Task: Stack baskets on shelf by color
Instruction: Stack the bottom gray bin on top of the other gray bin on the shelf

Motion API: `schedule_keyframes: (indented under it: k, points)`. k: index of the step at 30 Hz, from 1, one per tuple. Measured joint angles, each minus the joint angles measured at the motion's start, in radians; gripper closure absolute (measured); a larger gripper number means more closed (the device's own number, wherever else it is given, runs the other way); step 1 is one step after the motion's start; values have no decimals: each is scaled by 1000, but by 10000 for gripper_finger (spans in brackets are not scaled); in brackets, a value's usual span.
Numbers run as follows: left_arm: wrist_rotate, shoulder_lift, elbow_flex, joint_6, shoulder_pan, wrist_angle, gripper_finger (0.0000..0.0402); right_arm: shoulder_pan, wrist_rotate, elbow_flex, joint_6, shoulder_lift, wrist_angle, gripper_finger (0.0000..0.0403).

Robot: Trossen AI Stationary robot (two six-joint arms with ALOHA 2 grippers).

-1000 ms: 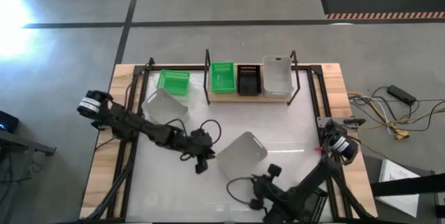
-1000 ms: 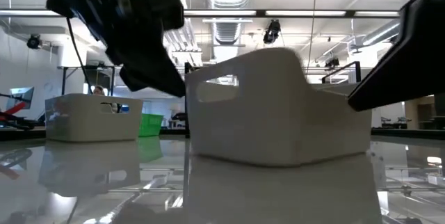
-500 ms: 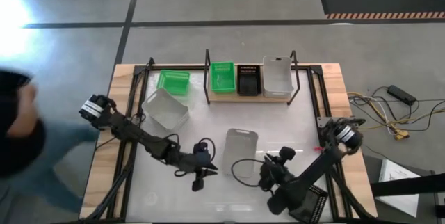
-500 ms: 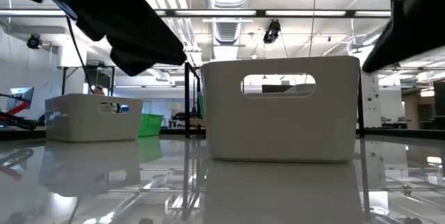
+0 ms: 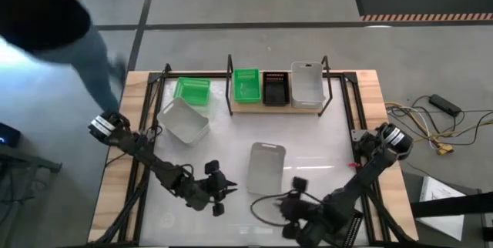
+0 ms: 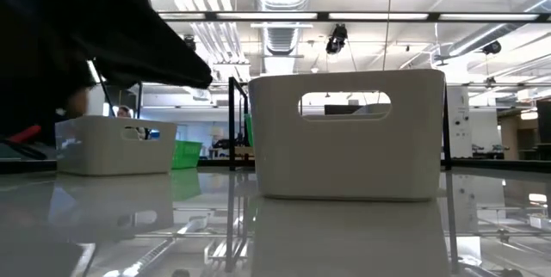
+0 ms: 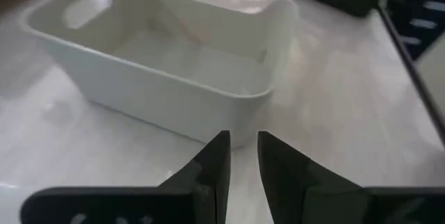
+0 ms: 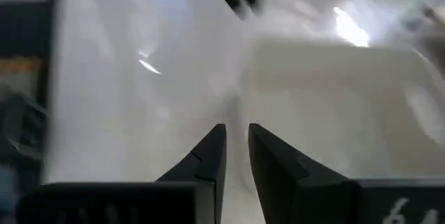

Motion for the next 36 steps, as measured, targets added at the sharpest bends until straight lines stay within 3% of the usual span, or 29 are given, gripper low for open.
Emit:
schedule_keyframes:
  k: [4, 10, 13, 15, 27, 36]
  points:
    - [-59, 65, -1, -28, -16, 41, 343, -68, -117, 10, -192, 23, 213, 325]
    - [-63, 188, 2, -28, -16, 197, 343, -163, -232, 31, -315, 37, 224, 257]
    - [-62, 248, 12, -28, -16, 257, 343, -203, -337, 34, -321, 45, 227, 241]
    - [-60, 283, 18, -28, -16, 307, 343, -220, -350, 34, -320, 61, 223, 240]
    - [-48, 377, 32, -28, -14, 420, 343, -270, -367, 41, -248, 121, 112, 286]
    - [-48, 371, 33, -27, -13, 422, 343, -265, -493, 40, -366, 171, 96, 358]
